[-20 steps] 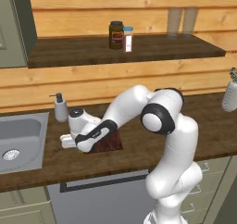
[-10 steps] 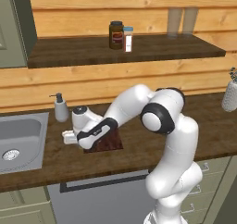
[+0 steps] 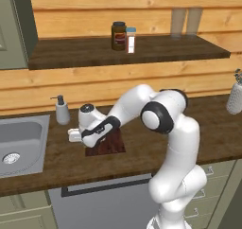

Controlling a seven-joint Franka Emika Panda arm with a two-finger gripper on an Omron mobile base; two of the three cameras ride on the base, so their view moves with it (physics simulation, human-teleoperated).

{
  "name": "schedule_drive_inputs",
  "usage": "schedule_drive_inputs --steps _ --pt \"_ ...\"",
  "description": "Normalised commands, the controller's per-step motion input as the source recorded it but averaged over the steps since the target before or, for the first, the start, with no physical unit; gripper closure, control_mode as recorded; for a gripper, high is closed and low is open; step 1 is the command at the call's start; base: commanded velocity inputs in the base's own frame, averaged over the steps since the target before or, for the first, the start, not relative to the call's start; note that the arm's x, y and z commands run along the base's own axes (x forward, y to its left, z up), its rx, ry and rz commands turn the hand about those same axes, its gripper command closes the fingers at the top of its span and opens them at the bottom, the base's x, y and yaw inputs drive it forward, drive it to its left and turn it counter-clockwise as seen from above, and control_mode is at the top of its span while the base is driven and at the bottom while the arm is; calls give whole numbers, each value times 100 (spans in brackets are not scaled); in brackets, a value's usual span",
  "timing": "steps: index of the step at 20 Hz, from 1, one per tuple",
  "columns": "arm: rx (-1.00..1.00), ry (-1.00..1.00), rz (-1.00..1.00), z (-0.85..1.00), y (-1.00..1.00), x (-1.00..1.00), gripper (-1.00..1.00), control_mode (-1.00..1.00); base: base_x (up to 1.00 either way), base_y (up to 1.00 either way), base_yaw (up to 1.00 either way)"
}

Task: Pick up the sponge from the counter and clean the cutting board by briefly scrubbing or pressing down on the cutting board. Once finished, release the sponge.

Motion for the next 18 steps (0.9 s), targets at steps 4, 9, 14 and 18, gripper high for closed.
schedule_drive_inputs --steps 4,9,14,18 --pt "0 -3 0 -40 -9 56 100 -100 0 0 0" --pt "0 0 0 -27 -24 61 100 -100 0 0 0" --pt "0 0 0 -27 -27 59 100 -100 0 0 0" --pt "0 0 0 -31 -24 59 100 -100 0 0 0"
